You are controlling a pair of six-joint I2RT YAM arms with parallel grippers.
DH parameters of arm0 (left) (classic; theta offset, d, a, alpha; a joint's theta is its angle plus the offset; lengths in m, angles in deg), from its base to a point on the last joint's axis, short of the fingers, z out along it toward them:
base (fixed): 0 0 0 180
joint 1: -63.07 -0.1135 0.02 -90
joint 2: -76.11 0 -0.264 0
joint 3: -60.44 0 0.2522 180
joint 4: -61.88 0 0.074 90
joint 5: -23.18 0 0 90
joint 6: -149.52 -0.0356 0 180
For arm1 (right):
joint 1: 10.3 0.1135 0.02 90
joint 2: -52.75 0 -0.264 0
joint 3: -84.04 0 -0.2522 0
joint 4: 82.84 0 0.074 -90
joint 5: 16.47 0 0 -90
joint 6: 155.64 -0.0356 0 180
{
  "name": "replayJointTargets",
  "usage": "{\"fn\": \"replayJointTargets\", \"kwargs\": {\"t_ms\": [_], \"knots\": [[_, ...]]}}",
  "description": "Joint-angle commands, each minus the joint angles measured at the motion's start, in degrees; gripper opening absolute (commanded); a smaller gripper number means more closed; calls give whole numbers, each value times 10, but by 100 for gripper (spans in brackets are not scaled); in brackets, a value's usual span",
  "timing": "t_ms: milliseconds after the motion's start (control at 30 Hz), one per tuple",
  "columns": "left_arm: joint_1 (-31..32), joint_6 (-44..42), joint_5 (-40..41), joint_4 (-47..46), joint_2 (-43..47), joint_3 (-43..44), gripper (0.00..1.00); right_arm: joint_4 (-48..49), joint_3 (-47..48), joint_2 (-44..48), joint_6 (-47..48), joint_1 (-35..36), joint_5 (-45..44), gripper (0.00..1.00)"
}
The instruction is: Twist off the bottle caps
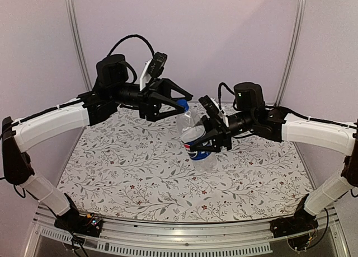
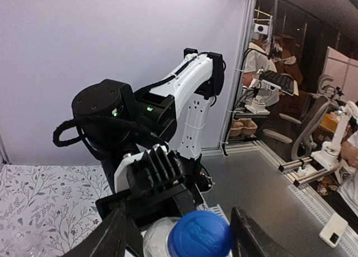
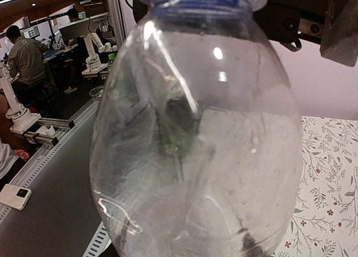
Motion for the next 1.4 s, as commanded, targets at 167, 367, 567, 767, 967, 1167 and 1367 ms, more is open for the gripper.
{"fn": "replayJointTargets", "kwargs": {"t_ms": [167, 367, 567, 767, 967, 1167, 1367], "knots": [[-6, 29, -41, -52, -1, -2, 52, -3, 12, -8, 1, -4, 12, 42], [-6, 30, -41, -54, 0, -7, 40, -3, 12, -11, 1, -3, 11, 42], [-6, 20, -37, -41, 0, -9, 32, -3, 11, -7, 1, -3, -1, 42], [-6, 14, -13, -23, 5, -13, 24, -3, 12, -1, -5, -4, -47, 42], [2, -2, 104, 41, 19, -10, 2, -3, 9, 11, -20, -8, -166, 41], [52, 62, 422, 94, 41, -9, 0, -3, 9, 11, -31, -11, -267, 41], [105, 121, 675, 143, 53, 1, 1, 2, 7, 11, -36, -12, -326, 41]]}}
